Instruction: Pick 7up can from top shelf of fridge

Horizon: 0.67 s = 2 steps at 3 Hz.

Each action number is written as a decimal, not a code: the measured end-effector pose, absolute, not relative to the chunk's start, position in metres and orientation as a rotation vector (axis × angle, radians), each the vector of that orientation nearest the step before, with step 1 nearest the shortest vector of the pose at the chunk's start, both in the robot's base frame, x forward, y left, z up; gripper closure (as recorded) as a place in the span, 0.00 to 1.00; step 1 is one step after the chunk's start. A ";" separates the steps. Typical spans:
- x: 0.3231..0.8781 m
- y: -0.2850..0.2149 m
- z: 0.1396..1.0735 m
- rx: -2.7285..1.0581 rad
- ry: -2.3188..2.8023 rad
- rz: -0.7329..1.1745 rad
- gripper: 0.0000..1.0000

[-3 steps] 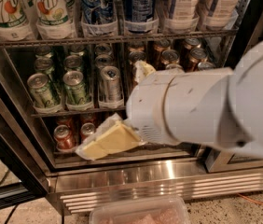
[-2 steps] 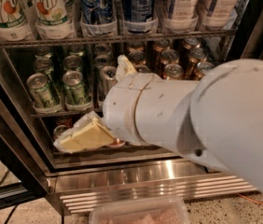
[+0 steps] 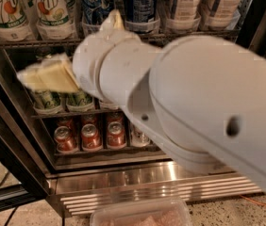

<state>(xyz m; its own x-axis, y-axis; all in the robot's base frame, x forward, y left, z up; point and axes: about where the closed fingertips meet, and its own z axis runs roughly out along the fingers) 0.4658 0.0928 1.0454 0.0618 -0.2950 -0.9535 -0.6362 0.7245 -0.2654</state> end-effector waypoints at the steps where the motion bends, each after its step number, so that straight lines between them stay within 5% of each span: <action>1: 0.502 0.070 1.094 -0.523 1.515 0.325 0.00; 2: 0.505 0.069 1.106 -0.474 1.505 0.280 0.00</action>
Offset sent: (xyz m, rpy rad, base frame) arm 0.0297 -0.0174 0.0403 0.1560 -0.0126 -0.1211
